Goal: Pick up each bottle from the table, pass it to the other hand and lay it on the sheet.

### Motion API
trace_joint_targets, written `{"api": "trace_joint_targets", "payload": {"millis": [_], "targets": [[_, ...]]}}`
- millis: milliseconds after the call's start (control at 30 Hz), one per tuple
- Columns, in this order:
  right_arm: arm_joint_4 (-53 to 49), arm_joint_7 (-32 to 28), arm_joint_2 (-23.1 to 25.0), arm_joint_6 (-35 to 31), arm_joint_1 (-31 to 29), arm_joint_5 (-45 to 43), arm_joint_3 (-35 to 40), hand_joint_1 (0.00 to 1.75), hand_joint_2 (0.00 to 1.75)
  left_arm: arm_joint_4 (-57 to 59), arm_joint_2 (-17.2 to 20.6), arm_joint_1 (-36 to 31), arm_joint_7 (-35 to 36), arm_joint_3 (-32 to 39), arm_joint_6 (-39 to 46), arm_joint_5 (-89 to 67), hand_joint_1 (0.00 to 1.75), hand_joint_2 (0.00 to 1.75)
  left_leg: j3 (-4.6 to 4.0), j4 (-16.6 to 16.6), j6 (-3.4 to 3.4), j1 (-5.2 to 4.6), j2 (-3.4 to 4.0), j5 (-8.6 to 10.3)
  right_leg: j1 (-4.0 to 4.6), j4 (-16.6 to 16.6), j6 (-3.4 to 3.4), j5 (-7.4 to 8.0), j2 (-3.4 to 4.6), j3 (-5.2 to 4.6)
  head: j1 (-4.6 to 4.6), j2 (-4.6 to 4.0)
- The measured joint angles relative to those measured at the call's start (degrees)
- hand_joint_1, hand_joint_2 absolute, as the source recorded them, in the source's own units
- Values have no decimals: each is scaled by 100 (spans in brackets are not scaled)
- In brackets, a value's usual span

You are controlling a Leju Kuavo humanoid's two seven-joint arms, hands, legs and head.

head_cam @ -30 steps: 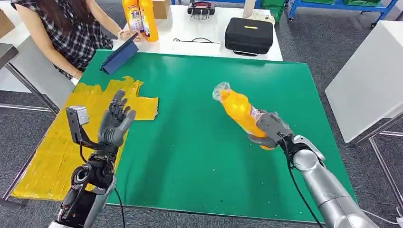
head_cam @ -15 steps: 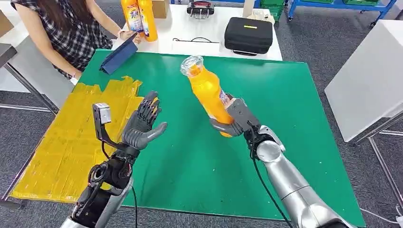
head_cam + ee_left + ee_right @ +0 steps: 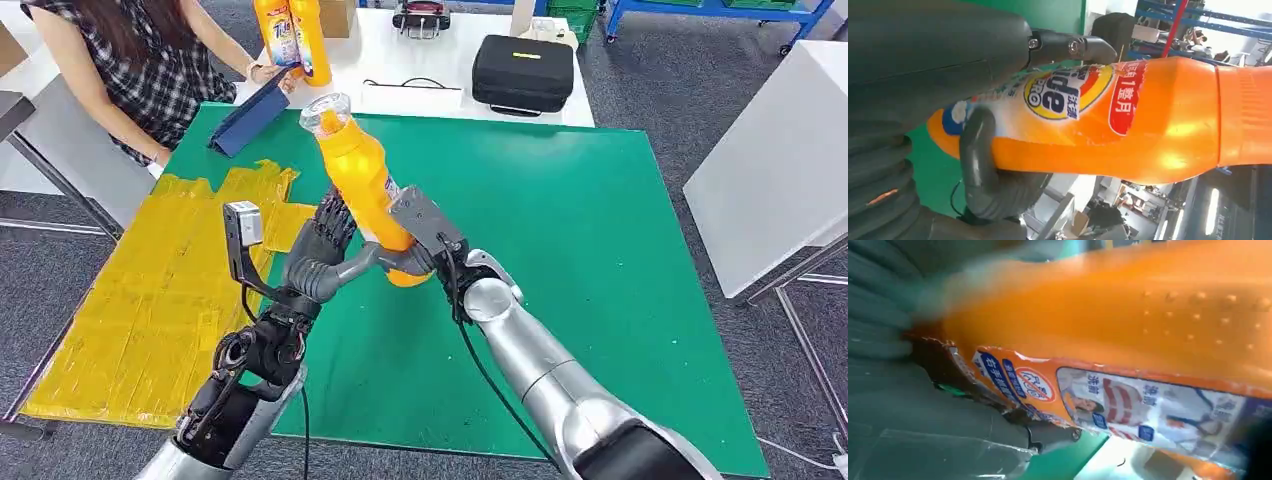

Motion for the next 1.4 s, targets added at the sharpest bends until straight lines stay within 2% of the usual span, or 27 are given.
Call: {"api": "trace_joint_targets", "payload": {"millis": [333,800,1000,1200,1400], "targets": [[408,0,314,-79,-80,162,136,175,175,26,-15,10,-44,4,101,42,0,175,0,0,0,0,3,0,0,0,0,0,1,-2,0,0],[581,13,446,-77,-84,247,212,175,175,26,-17,18,-66,4,293,-77,0,175,0,0,0,0,3,0,0,0,0,0,1,-2,-2,0],[601,254,518,-275,-84,630,518,175,175,26,-46,23,-50,-92,1178,-1004,0,175,1,0,0,0,5,0,0,0,0,0,1,-6,-2,0],[614,354,518,-317,-118,778,725,175,175,50,-44,1,74,-94,1283,-1180,0,175,1,0,0,0,6,0,-1,-1,0,0,1,-6,0,0],[610,750,518,-444,-163,1099,1213,175,175,223,-44,-30,230,-96,1272,-1248,0,175,1,1,0,0,9,0,-2,-1,0,0,3,-8,-2,0]]}}
